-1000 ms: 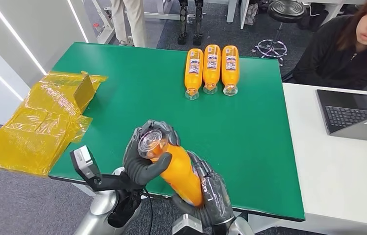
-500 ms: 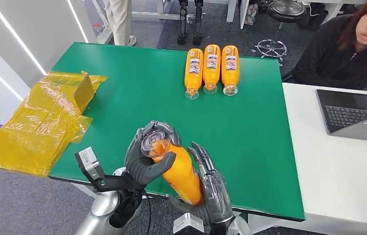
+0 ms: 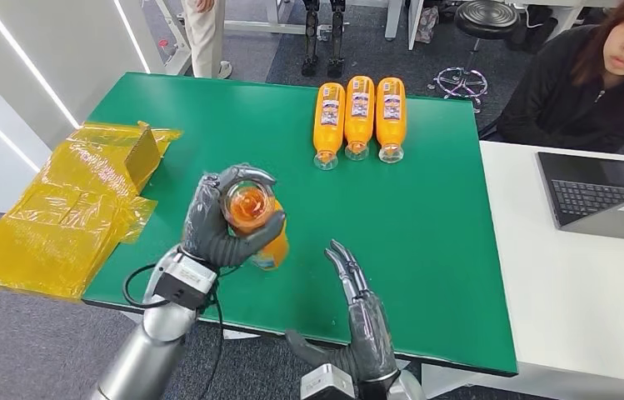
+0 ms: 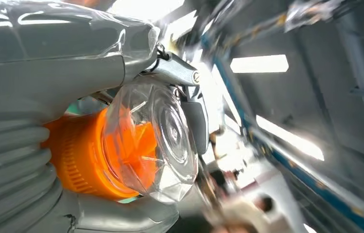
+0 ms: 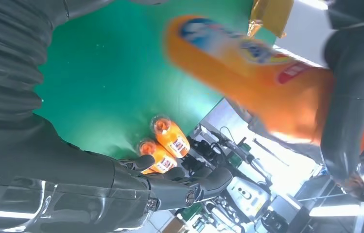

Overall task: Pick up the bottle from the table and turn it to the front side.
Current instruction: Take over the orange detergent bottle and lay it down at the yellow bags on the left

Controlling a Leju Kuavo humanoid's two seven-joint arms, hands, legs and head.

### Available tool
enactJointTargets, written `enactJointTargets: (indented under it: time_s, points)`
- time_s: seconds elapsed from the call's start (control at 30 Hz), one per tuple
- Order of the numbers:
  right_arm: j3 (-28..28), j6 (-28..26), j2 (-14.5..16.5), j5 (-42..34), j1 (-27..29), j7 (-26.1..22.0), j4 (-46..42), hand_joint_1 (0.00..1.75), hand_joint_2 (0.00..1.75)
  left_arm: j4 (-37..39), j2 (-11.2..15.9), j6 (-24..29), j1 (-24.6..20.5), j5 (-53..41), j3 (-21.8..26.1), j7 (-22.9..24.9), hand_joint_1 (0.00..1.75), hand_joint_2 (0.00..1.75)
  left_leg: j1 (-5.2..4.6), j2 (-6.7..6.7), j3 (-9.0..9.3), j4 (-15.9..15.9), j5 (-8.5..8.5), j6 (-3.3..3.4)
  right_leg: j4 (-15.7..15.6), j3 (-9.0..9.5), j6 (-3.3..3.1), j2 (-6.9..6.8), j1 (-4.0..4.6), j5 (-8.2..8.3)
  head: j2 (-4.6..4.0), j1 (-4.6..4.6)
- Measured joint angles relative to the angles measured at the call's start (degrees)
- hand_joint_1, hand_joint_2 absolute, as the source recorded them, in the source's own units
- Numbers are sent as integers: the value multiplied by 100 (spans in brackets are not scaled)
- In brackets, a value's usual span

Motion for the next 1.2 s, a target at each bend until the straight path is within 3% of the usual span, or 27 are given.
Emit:
enactJointTargets:
  time_s: [0.33, 0.53, 0.7, 0.93, 1.2]
  points:
    - [3, -77, 16, -53, 109, -106, 21, 0, 175, 600, 343, 1001, -929, -2934, 160, 643, 175, 175, -1, -1, 0, 1, 1, -2, -3, -1, 1, 1, -1, 0, 0, 2]
    - [-10, -96, 37, -155, 121, -179, 21, 0, 175, 2015, 479, 1387, -1740, -4559, -109, 1111, 175, 175, -1, 3, 3, 1, 4, -3, -1, 0, -6, 4, -1, 8, 0, 1]
    - [-37, -121, 44, -225, 158, -221, -10, 0, 175, 3322, 490, 1575, -2130, -5448, -425, 1569, 175, 175, -1, 15, 4, 1, 3, -4, -1, -4, -8, 19, -1, 9, 0, 1]
    - [-103, -155, 31, -489, 245, -347, -25, 0, 175, 5004, 521, 1395, -2452, -5929, -659, 2128, 175, 175, 0, 32, 2, -1, 1, -7, 0, -13, -10, 39, 0, 9, 0, 1]
    - [-216, -271, -109, -635, 500, -408, -121, 0, 175, 6139, 708, 582, -2749, -6076, -693, 2803, 175, 175, 1, 34, -1, -1, 0, -8, 1, -17, -12, 43, 1, 10, 0, 1]
